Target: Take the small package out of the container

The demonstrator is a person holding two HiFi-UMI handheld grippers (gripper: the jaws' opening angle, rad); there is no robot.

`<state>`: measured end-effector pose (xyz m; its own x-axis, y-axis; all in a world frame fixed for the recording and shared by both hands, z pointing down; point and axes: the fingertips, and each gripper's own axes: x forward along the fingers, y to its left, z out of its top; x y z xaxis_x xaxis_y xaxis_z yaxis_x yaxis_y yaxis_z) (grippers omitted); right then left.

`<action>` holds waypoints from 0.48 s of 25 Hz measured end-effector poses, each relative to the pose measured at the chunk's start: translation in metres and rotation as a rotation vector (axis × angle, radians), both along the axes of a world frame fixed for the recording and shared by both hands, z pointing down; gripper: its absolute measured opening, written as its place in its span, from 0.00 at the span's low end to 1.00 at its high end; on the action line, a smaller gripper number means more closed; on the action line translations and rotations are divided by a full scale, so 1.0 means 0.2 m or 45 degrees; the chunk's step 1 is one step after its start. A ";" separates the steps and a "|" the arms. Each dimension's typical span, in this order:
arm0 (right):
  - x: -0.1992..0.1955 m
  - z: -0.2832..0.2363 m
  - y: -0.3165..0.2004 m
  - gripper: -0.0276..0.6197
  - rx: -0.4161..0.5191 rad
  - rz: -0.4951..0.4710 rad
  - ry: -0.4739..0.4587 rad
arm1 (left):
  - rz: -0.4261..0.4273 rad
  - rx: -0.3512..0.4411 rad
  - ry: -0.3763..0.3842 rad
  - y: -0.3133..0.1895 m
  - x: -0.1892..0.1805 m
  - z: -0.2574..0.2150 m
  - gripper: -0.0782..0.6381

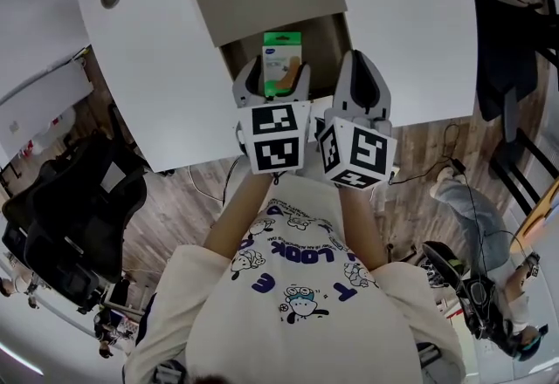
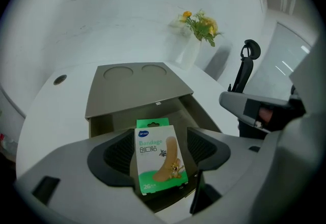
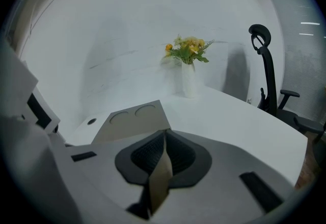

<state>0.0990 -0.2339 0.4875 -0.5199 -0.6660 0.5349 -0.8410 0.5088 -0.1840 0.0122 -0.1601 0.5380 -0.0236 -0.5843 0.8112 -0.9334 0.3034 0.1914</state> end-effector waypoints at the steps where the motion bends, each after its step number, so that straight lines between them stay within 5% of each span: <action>1: 0.01 0.01 -0.02 0.09 -0.006 -0.006 0.000 | -0.002 -0.019 0.006 -0.01 0.01 0.02 0.55; 12: 0.00 0.07 -0.11 0.09 -0.038 -0.053 -0.005 | -0.008 -0.185 0.037 -0.04 0.01 0.17 0.57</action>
<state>0.0986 -0.2554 0.5015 -0.5490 -0.6275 0.5521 -0.8184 0.5378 -0.2025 0.0143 -0.1677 0.5719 -0.0020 -0.4603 0.8878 -0.9262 0.3356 0.1719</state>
